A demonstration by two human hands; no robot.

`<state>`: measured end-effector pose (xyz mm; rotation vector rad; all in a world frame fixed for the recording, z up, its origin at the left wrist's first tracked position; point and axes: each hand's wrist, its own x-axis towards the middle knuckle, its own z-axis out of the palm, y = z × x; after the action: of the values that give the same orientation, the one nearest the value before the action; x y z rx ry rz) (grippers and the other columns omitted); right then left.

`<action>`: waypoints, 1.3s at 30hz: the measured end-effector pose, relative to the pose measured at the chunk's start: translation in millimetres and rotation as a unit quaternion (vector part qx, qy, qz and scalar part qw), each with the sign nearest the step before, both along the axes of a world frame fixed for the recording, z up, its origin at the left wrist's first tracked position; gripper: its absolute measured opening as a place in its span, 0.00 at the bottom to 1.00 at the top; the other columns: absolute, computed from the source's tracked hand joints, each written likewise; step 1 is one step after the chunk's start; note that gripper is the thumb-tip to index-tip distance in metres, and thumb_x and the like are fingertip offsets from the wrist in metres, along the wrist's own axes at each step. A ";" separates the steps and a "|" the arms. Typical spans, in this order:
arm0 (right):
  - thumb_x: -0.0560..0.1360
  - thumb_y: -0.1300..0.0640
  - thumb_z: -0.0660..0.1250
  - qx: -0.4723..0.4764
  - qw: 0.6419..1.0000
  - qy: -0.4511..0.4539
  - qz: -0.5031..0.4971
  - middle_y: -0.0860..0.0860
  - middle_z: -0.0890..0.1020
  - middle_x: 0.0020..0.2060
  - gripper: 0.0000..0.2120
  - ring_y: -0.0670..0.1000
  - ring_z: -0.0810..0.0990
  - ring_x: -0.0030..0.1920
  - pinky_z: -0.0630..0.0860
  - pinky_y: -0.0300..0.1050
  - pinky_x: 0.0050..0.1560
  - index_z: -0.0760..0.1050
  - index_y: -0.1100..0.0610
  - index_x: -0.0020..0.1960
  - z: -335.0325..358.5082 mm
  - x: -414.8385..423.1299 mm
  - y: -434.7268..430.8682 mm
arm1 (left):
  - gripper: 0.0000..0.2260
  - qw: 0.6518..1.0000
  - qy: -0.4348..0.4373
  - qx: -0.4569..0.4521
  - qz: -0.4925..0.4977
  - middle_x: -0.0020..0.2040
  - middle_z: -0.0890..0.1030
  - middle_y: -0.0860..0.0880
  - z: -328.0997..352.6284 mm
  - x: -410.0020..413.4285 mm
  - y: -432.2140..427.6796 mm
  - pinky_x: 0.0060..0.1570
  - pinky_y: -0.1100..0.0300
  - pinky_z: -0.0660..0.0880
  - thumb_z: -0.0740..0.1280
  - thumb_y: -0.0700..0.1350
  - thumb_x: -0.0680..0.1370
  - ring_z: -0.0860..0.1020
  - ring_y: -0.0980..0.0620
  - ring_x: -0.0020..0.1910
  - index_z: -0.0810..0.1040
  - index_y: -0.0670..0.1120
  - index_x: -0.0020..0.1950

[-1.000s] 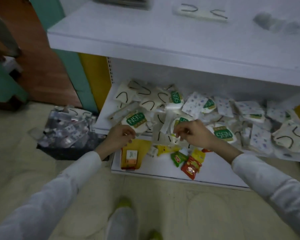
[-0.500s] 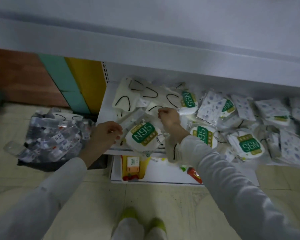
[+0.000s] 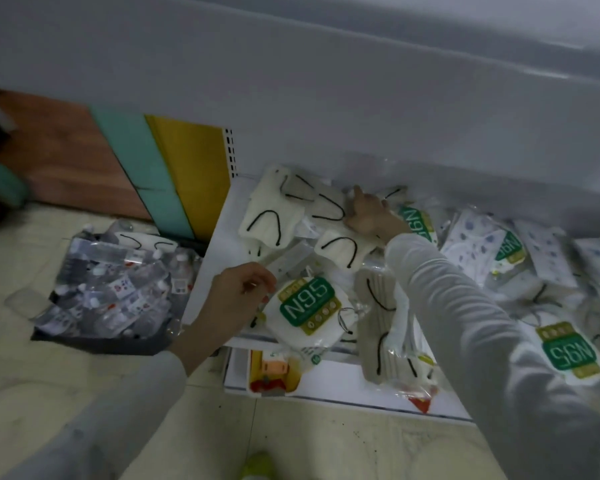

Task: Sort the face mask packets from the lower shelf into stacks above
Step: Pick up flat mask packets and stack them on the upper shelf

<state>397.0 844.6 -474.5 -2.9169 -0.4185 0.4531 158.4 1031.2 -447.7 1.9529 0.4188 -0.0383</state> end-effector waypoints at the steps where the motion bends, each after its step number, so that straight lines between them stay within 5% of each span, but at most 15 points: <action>1: 0.75 0.53 0.65 -0.005 1.000 -0.028 0.005 0.61 0.69 0.66 0.29 0.62 0.65 0.68 0.60 0.57 0.68 0.58 0.58 0.72 -2.7 -1.0 0.6 | 0.17 1.000 -0.001 -0.002 0.000 0.39 0.83 0.44 -0.8 1.4 -1.6 0.39 0.55 0.79 0.62 0.30 0.75 0.79 0.50 0.34 0.77 0.50 0.35; 4: 0.73 0.55 0.66 -0.030 0.993 -0.113 0.021 0.60 0.75 0.61 0.23 0.62 0.71 0.63 0.65 0.54 0.63 0.70 0.56 0.67 -0.5 -4.3 -2.2 | 0.16 1.000 -0.001 -0.014 0.009 0.36 0.82 0.49 0.3 5.3 -7.2 0.38 0.57 0.79 0.63 0.30 0.74 0.78 0.60 0.29 0.78 0.50 0.35; 7: 0.73 0.59 0.64 0.065 0.991 -0.118 -0.011 0.59 0.80 0.47 0.05 0.61 0.79 0.54 0.72 0.47 0.49 0.78 0.56 0.47 8.4 -3.8 -9.4 | 0.16 0.999 -0.005 -0.030 0.015 0.32 0.81 0.55 0.7 9.0 -13.7 0.34 0.64 0.76 0.63 0.30 0.74 0.78 0.62 0.28 0.77 0.50 0.35; 10: 0.75 0.51 0.66 0.110 0.988 -0.106 -0.021 0.58 0.81 0.49 0.10 0.60 0.78 0.53 0.71 0.48 0.54 0.77 0.57 0.51 22.9 -6.3 -20.1 | 0.15 0.999 0.000 -0.037 0.014 0.37 0.81 0.51 1.3 8.4 -22.7 0.34 0.63 0.77 0.62 0.31 0.75 0.79 0.59 0.32 0.77 0.49 0.36; 12: 0.75 0.49 0.67 0.145 0.984 -0.106 -0.014 0.56 0.79 0.43 0.08 0.60 0.78 0.53 0.69 0.47 0.54 0.70 0.49 0.40 36.6 -11.1 -29.9 | 0.14 0.999 0.001 -0.047 0.012 0.39 0.82 0.49 1.8 8.6 -29.9 0.38 0.61 0.78 0.63 0.32 0.76 0.80 0.55 0.36 0.77 0.49 0.37; 15: 0.73 0.51 0.70 0.245 0.963 -0.100 -0.051 0.46 0.72 0.31 0.17 0.53 0.75 0.41 0.66 0.41 0.39 0.64 0.48 0.34 56.6 -31.0 -40.0 | 0.12 0.996 -0.005 -0.092 0.021 0.41 0.81 0.50 4.9 7.6 -43.7 0.43 0.58 0.78 0.64 0.34 0.76 0.80 0.51 0.42 0.78 0.49 0.39; 17: 0.71 0.52 0.73 0.393 0.908 -0.053 -0.133 0.46 0.78 0.35 0.09 0.48 0.76 0.39 0.69 0.30 0.35 0.73 0.51 0.39 63.0 -53.3 -42.9 | 0.05 0.989 -0.007 -0.141 0.040 0.46 0.80 0.50 10.3 4.8 -56.3 0.47 0.59 0.76 0.66 0.41 0.77 0.79 0.51 0.48 0.78 0.51 0.47; 18: 0.69 0.49 0.75 0.475 0.861 -0.024 -0.181 0.49 0.82 0.41 0.12 0.49 0.79 0.43 0.73 0.30 0.41 0.77 0.54 0.46 62.4 -63.6 -45.0 | 0.06 0.983 0.008 -0.176 0.051 0.49 0.79 0.51 16.0 2.5 -64.5 0.48 0.60 0.75 0.68 0.44 0.76 0.78 0.52 0.50 0.77 0.51 0.52; 20: 0.66 0.48 0.77 0.620 0.727 0.065 -0.288 0.55 0.80 0.59 0.27 0.54 0.80 0.57 0.77 0.44 0.59 0.73 0.60 0.58 62.8 -92.3 -49.3 | 0.17 0.966 0.038 -0.252 0.049 0.50 0.78 0.54 25.2 -3.1 -81.4 0.49 0.62 0.75 0.72 0.49 0.72 0.77 0.53 0.50 0.74 0.51 0.58; 23: 0.69 0.55 0.75 0.738 0.549 0.158 -0.359 0.58 0.80 0.59 0.23 0.57 0.81 0.57 0.76 0.54 0.60 0.71 0.60 0.60 59.5 -143.8 -49.2 | 0.17 0.952 0.000 -0.305 -0.022 0.44 0.80 0.54 38.9 -18.7 -104.9 0.48 0.65 0.76 0.75 0.50 0.68 0.79 0.52 0.49 0.74 0.52 0.53; 27: 0.60 0.48 0.80 0.788 0.452 0.188 -0.374 0.60 0.80 0.58 0.41 0.60 0.81 0.57 0.76 0.60 0.59 0.69 0.60 0.68 66.3 -194.7 -38.4 | 0.16 0.942 -0.047 -0.333 0.007 0.51 0.84 0.48 63.5 -30.2 -126.1 0.48 0.58 0.79 0.73 0.44 0.72 0.81 0.49 0.52 0.79 0.44 0.58; 30: 0.62 0.46 0.79 0.780 0.461 0.170 -0.389 0.61 0.81 0.57 0.38 0.60 0.81 0.57 0.77 0.56 0.58 0.72 0.63 0.65 90.4 -220.2 -36.9 | 0.10 0.919 -0.069 -0.376 0.100 0.48 0.84 0.43 91.5 -34.2 -132.2 0.42 0.56 0.79 0.70 0.37 0.74 0.83 0.45 0.48 0.80 0.39 0.55; 32: 0.60 0.46 0.80 0.774 0.493 0.191 -0.349 0.62 0.81 0.55 0.36 0.61 0.80 0.54 0.74 0.54 0.61 0.75 0.66 0.60 114.1 -238.3 -44.9 | 0.09 0.929 -0.087 -0.342 0.111 0.45 0.85 0.48 108.0 -42.2 -123.8 0.39 0.60 0.79 0.70 0.37 0.73 0.83 0.48 0.45 0.81 0.43 0.52; 35: 0.64 0.55 0.77 0.757 0.554 0.208 -0.275 0.65 0.81 0.50 0.28 0.58 0.81 0.44 0.78 0.51 0.51 0.75 0.71 0.57 150.1 -263.4 -75.0 | 0.10 0.951 -0.106 -0.283 0.069 0.45 0.85 0.50 139.6 -61.5 -100.4 0.43 0.58 0.79 0.71 0.36 0.72 0.83 0.49 0.49 0.81 0.47 0.50; 39: 0.60 0.59 0.79 0.745 0.601 0.170 -0.236 0.60 0.81 0.47 0.28 0.55 0.81 0.45 0.78 0.45 0.42 0.74 0.57 0.58 190.4 -292.6 -125.1 | 0.16 0.970 -0.131 -0.204 -0.005 0.44 0.85 0.51 189.5 -104.4 -65.7 0.40 0.63 0.80 0.79 0.43 0.65 0.82 0.50 0.48 0.80 0.46 0.50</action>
<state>104.3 719.5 -284.1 -1.1308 0.0997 0.2825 53.9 965.5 -258.2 1.5270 0.2060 0.1183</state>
